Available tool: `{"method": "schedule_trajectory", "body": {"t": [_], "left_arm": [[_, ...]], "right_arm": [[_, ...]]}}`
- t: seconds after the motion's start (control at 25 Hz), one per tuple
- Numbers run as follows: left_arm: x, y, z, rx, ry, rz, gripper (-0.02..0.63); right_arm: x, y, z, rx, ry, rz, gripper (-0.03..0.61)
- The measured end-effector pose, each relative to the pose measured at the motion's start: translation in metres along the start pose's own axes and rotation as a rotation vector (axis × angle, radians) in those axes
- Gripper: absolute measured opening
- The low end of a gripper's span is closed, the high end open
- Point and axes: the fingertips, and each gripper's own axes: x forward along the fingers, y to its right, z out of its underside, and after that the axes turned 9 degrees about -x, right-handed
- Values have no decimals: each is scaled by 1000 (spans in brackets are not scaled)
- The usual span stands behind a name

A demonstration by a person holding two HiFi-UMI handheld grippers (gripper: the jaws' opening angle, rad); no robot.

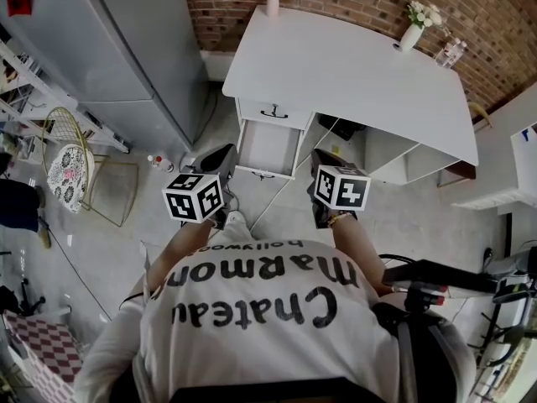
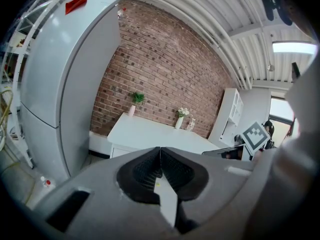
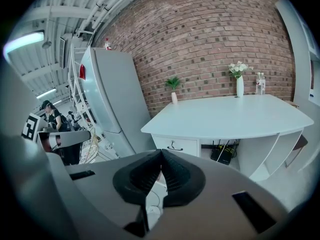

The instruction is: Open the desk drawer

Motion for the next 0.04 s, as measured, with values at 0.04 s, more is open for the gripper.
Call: {"method": "schedule_trajectory", "body": {"t": [0.04], "left_arm": [[0, 0, 0, -1, 1, -1, 15]], "right_arm": [[0, 0, -1, 0, -1, -1, 14]]}}
